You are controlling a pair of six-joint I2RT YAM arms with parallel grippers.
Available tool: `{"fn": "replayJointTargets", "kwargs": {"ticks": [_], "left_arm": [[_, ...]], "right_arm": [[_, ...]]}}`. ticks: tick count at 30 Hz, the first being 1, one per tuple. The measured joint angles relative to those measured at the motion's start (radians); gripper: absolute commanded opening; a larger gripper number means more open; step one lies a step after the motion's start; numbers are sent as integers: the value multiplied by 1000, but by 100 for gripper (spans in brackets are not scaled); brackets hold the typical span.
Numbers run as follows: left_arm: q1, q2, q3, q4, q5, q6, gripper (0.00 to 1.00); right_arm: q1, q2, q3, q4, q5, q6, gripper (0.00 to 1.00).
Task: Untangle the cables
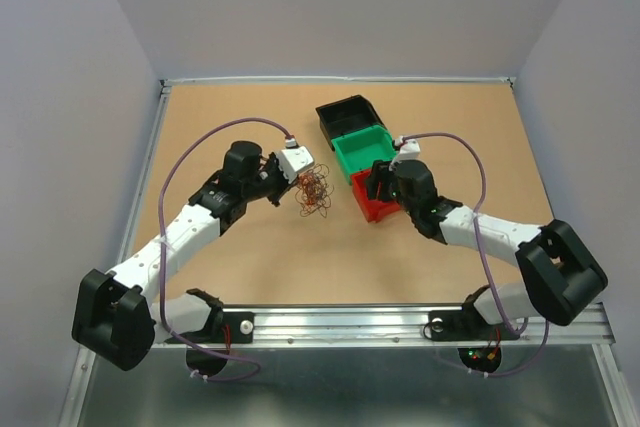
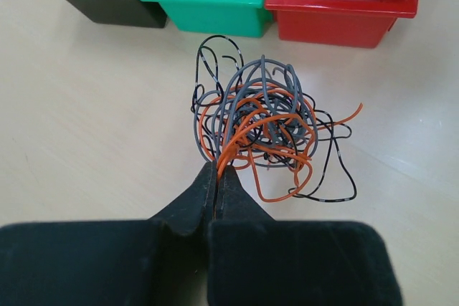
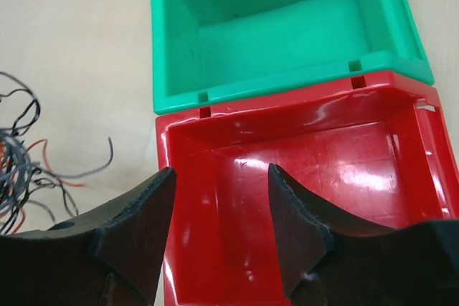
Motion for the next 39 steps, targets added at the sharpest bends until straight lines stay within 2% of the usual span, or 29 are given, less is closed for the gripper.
{"fn": "replayJointTargets", "kwargs": {"ticks": [5, 9, 12, 15, 17, 19, 22, 31, 35, 39], "left_arm": [[-60, 19, -5, 3, -37, 15, 0], [-112, 31, -17, 4, -72, 28, 0], [-148, 35, -29, 5, -106, 35, 0], [-166, 39, -37, 4, -136, 40, 0], [-169, 39, -39, 4, -154, 42, 0], [-169, 39, -39, 10, -169, 45, 0], [-169, 39, -39, 16, -179, 48, 0], [-177, 56, -39, 26, -177, 55, 0], [-182, 65, -39, 26, -176, 56, 0], [-183, 65, -39, 26, -167, 57, 0]], "right_arm": [[9, 142, 92, -19, 5, -37, 59], [9, 355, 287, -39, -10, -72, 55], [9, 510, 453, -54, -27, -97, 55], [9, 621, 589, 9, -62, -117, 57], [6, 645, 616, 72, -106, -124, 59], [4, 637, 605, 132, -149, -124, 65], [4, 559, 501, 244, -184, -126, 71], [4, 162, 136, 353, -202, -127, 91], [3, 10, -18, 369, -308, -148, 86], [3, -50, -121, 379, -464, -190, 75]]}}
